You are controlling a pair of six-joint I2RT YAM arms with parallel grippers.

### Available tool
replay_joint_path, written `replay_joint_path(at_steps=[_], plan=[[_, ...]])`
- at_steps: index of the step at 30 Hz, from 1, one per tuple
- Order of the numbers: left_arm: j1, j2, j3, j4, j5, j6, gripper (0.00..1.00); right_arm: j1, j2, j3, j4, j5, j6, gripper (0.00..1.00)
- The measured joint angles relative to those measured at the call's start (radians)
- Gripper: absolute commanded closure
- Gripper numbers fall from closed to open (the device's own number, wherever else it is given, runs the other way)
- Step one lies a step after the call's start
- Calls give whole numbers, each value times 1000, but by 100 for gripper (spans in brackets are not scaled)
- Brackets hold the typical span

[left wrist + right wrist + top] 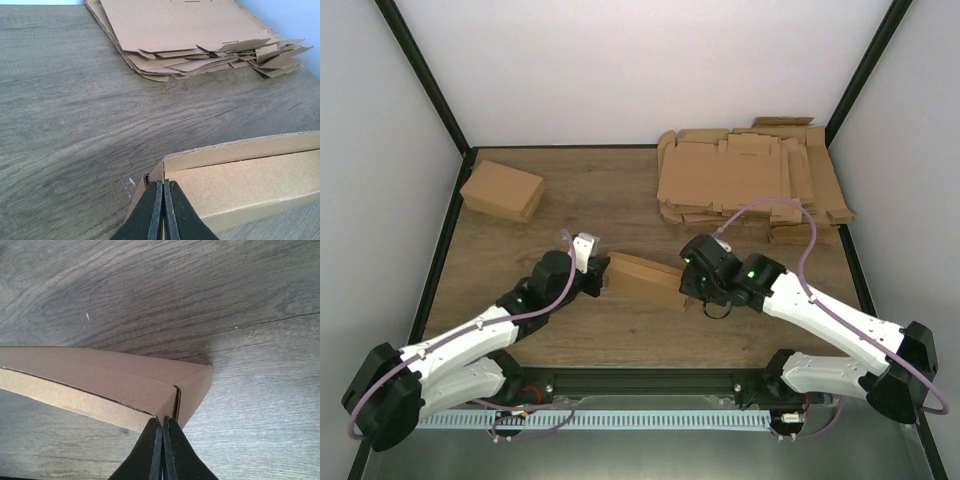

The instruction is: Fold the paper box

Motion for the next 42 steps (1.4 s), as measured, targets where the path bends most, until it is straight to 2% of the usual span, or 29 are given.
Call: replay_joint_path(at_steps=[9, 16, 30, 42], plan=[[-27, -27, -32, 23, -43, 11, 96, 27, 0, -15, 18, 56, 32, 99], [-37, -34, -32, 8, -63, 44, 96, 30, 20, -3, 11, 95, -6, 99], [-47, -60, -32, -28, -71, 74, 96, 32, 48, 36, -44, 100, -100, 99], [-49, -69, -32, -39, -71, 76, 96, 34, 49, 35, -47, 102, -108, 99]])
